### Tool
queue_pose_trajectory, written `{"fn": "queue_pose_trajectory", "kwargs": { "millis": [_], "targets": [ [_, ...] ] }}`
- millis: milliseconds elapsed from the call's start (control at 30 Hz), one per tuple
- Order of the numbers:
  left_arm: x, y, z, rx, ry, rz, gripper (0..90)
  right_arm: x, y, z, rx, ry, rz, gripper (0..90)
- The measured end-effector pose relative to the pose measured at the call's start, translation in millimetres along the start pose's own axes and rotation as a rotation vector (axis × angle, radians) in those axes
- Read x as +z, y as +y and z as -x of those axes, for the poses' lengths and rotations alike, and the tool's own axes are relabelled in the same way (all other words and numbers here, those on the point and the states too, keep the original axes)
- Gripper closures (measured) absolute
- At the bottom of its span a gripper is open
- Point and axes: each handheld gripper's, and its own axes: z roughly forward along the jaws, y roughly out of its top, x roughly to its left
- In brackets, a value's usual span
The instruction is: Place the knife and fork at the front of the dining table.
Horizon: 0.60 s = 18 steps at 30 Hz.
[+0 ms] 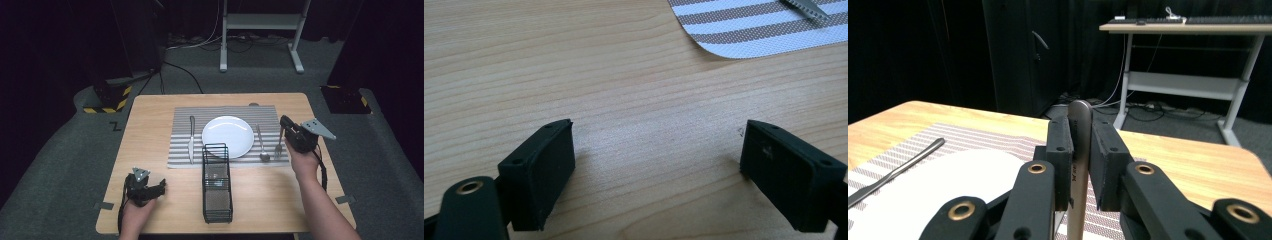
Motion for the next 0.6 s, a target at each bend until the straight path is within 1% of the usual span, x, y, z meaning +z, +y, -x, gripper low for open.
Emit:
{"fn": "queue_pose_trajectory", "kwargs": {
  "millis": [67,100,200,267,333,433,600],
  "targets": [
    [0.0,0.0,-0.1,0.0,0.0,0.0,14.2,6.8,-0.2,2.6,0.018,-0.001,-0.009,80.2],
    [0.0,-0.1,0.0,0.0,-0.001,0.0,14.3,11.3,0.2,3.7,0.016,-0.002,-0.02,80.4],
    [-0.3,-0.2,0.0,-0.001,-0.001,0.001,14.3,24.2,-0.1,5.5,0.006,-0.012,-0.047,85.2],
    [-0.5,-0.6,0.0,0.0,-0.001,0.002,14.4,32.6,-2.1,7.9,0.006,-0.023,-0.061,85.1],
    [-0.6,-0.6,0.1,0.0,-0.001,0.002,14.4,38.2,-4.8,10.9,0.019,-0.029,-0.068,85.1],
    [-0.6,-0.6,0.1,0.0,-0.001,0.002,14.4,47.1,-7.4,17.3,0.057,-0.027,-0.088,85.1],
    [-0.6,-0.6,0.0,0.001,0.0,0.002,14.4,61.1,-12.5,23.2,0.072,-0.024,-0.114,84.7]
  ]
}}
